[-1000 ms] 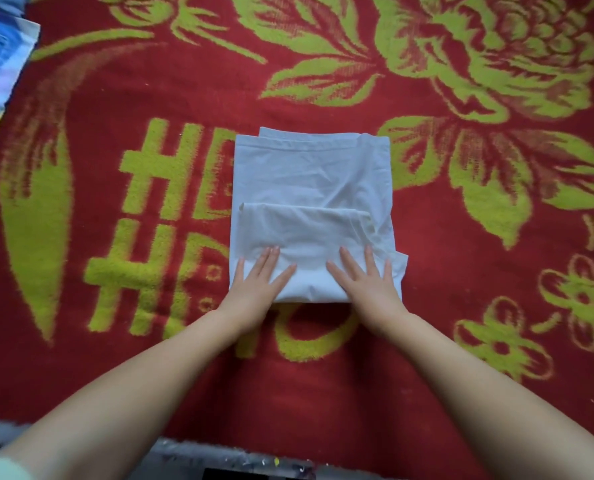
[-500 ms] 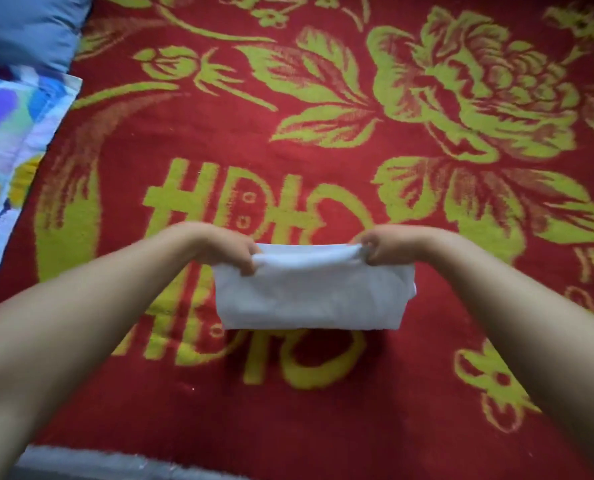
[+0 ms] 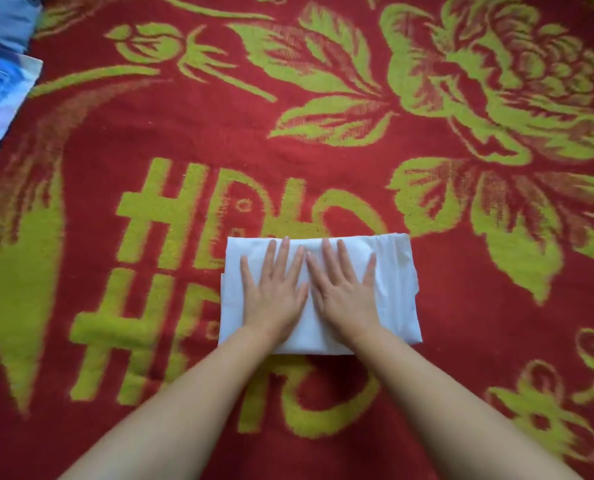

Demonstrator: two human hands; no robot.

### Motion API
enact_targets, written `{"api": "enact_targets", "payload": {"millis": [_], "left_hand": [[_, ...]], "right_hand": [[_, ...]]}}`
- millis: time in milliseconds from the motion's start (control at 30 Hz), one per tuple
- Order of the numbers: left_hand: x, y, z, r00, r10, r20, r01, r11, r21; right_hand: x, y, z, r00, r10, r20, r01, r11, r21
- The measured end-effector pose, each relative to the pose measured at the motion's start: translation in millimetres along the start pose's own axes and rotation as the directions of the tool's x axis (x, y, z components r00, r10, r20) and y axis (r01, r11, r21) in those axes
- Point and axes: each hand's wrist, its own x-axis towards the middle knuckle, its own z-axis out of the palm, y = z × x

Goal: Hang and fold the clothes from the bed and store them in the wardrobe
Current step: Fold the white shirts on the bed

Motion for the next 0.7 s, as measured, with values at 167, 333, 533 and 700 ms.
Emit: {"api": "enact_targets", "payload": {"millis": [167, 333, 533, 700], "left_hand": [[12.8, -39.3, 14.0, 0.989, -0.130, -0.064, 0.124, 0.988, -0.095], [5.6, -53.7, 11.0, 0.931, -0.363, -0.042, 0.354, 0.924, -0.144], [-23.2, 7.9, -6.0, 0.993, 0.001, -0.114, -0.004, 0.999, -0.032], [-56.3, -15.9, 23.8, 0.999, -0.026, -0.019, 0.026, 1.000, -0.003]], "right_hand": [[0.5, 79.4, 18.9, 0.952, 0.304, 0.017, -0.304, 0.947, 0.102], [-1.8, 91.2, 8.1, 0.931, 0.353, 0.086, -0.357, 0.933, 0.036], [-17.2, -6.4, 10.3, 0.998, 0.059, 0.034, -0.061, 0.995, 0.074], [-33.3, 1.9, 22.3, 0.999, 0.019, 0.038, -0.020, 0.999, 0.036]]}}
